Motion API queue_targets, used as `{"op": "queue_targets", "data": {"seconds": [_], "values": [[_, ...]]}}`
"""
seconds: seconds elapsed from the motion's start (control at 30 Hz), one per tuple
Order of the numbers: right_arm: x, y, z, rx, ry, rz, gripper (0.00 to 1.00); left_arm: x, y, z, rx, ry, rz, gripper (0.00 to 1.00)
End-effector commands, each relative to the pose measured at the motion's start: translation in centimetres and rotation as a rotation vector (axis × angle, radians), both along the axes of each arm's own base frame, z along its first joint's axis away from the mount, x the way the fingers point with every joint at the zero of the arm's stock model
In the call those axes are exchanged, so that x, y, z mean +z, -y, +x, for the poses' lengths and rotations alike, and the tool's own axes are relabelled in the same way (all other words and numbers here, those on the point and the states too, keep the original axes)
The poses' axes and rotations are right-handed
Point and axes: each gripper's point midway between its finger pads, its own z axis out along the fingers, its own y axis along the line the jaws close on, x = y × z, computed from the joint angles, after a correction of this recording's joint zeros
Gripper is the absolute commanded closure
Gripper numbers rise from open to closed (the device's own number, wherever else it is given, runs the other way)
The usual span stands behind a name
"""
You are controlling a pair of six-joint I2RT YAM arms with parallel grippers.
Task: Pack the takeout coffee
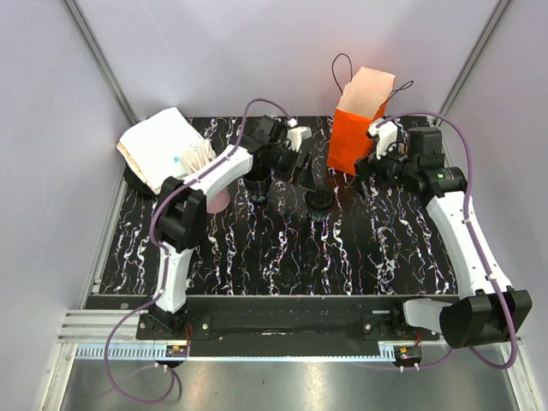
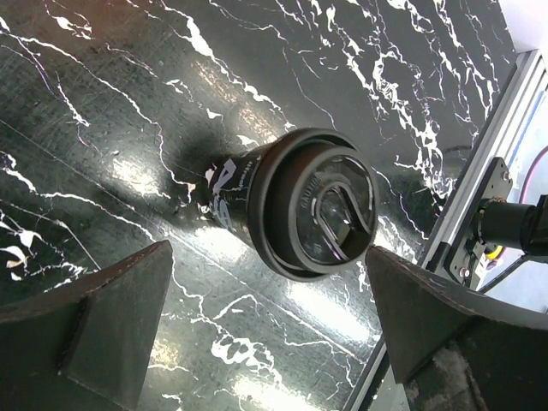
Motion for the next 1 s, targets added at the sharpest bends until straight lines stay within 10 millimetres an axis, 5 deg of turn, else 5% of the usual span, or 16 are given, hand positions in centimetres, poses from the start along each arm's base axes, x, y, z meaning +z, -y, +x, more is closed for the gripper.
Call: {"op": "queue_targets", "data": {"seconds": [0.0,0.97], "values": [[1.3,-0.2,-0.3,0.001,0.042,0.041,0.01,2.0,1.5,0.6,-0.035,0.03,-0.07,0.01],[-1.4,0.4,-0.4,-0.027,-0.02,0.058,0.04,-1.7,2.5,-1.2,-0.125,-0.081,-0.1,0.01]]}}
